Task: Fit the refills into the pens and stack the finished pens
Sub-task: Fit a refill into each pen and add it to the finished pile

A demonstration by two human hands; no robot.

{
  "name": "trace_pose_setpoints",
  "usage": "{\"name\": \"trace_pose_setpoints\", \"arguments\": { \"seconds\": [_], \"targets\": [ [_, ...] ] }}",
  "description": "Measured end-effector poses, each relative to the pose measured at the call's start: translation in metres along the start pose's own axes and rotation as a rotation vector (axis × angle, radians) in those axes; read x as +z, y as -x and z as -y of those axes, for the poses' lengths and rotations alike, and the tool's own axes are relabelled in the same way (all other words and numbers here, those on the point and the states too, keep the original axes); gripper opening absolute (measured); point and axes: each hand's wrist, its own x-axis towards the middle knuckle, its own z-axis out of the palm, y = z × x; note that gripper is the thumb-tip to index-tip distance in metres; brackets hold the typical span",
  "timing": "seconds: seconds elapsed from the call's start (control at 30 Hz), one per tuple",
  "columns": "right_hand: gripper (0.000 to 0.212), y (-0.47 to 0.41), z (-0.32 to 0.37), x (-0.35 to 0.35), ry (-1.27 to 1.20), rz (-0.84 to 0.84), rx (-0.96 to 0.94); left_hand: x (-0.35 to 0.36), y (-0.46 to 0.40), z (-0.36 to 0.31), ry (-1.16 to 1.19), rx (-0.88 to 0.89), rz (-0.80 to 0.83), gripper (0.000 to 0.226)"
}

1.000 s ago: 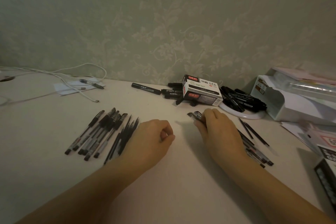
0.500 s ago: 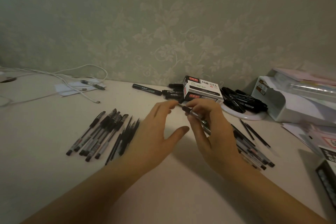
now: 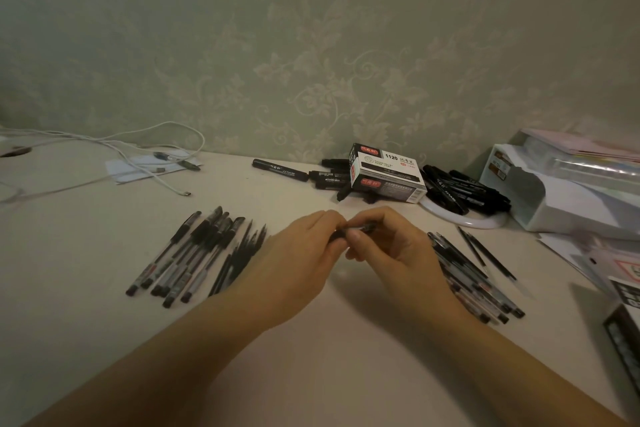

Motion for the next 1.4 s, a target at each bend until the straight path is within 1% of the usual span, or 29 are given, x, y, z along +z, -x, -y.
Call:
{"name": "trace_pose_setpoints", "arguments": {
  "seconds": [0.07,0.2,0.23,0.33,0.37,0.43,0.5,0.57,0.63,0.7,0.77,0.87,1.03,1.13,1.23,1.3,1.4],
  "targets": [
    [0.007,0.000,-0.001,-0.001,-0.007,0.020,0.005,-0.002,0.000,0.001,-0.020,0.007,0.030,0.015],
    [0.007,-0.003,0.000,-0.002,-0.071,0.031,0.013,-0.006,-0.002,0.001,-0.222,0.024,0.004,0.016],
    [0.008,-0.003,-0.001,-0.003,-0.076,0.026,0.012,-0.006,-0.002,0.001,-0.240,0.017,0.000,0.020],
    [0.003,-0.005,-0.002,-0.005,-0.072,-0.009,-0.004,-0.009,-0.004,0.005,-0.275,-0.069,-0.043,0.045],
    [0.003,-0.005,-0.003,-0.006,-0.062,-0.027,-0.006,-0.010,-0.005,0.007,-0.286,-0.095,-0.051,0.050],
    [0.005,-0.004,-0.005,-0.006,-0.019,-0.070,0.009,-0.010,-0.006,0.006,-0.292,-0.121,-0.053,0.051],
    [0.008,-0.003,-0.008,-0.008,0.097,-0.120,0.047,-0.009,-0.004,0.003,-0.283,-0.133,-0.042,0.044],
    [0.010,-0.003,-0.013,-0.011,0.305,-0.142,0.061,-0.007,-0.001,0.003,-0.247,-0.152,-0.017,0.031],
    [0.008,-0.002,-0.016,-0.012,0.543,-0.095,0.037,-0.005,0.001,0.004,-0.191,-0.172,0.014,0.022],
    [0.006,-0.001,-0.019,-0.011,0.725,-0.031,-0.004,-0.005,0.001,0.006,-0.115,-0.186,0.028,0.016],
    [0.004,0.001,-0.022,-0.010,0.805,0.020,-0.032,-0.003,0.001,0.006,-0.064,-0.178,0.037,0.012],
    [0.004,0.002,-0.023,-0.011,0.857,0.084,-0.031,-0.003,0.001,0.005,-0.043,-0.166,0.052,0.009],
    [0.008,0.002,-0.025,-0.012,0.883,0.109,-0.035,-0.006,-0.001,0.005,-0.095,-0.148,0.066,0.009],
    [0.015,0.001,-0.024,-0.011,0.849,0.047,-0.066,-0.006,-0.001,0.004,-0.141,-0.133,0.076,0.008],
    [0.026,0.000,-0.015,-0.007,0.663,-0.027,-0.068,-0.005,-0.001,0.003,-0.148,-0.099,0.074,0.008],
    [0.035,0.000,-0.009,-0.003,0.520,-0.001,-0.060,-0.004,0.000,0.003,-0.122,-0.053,0.069,0.009],
    [0.036,0.003,-0.008,-0.001,0.385,0.044,0.005,-0.002,0.000,0.004,-0.092,0.003,0.074,0.014]
  ]
}}
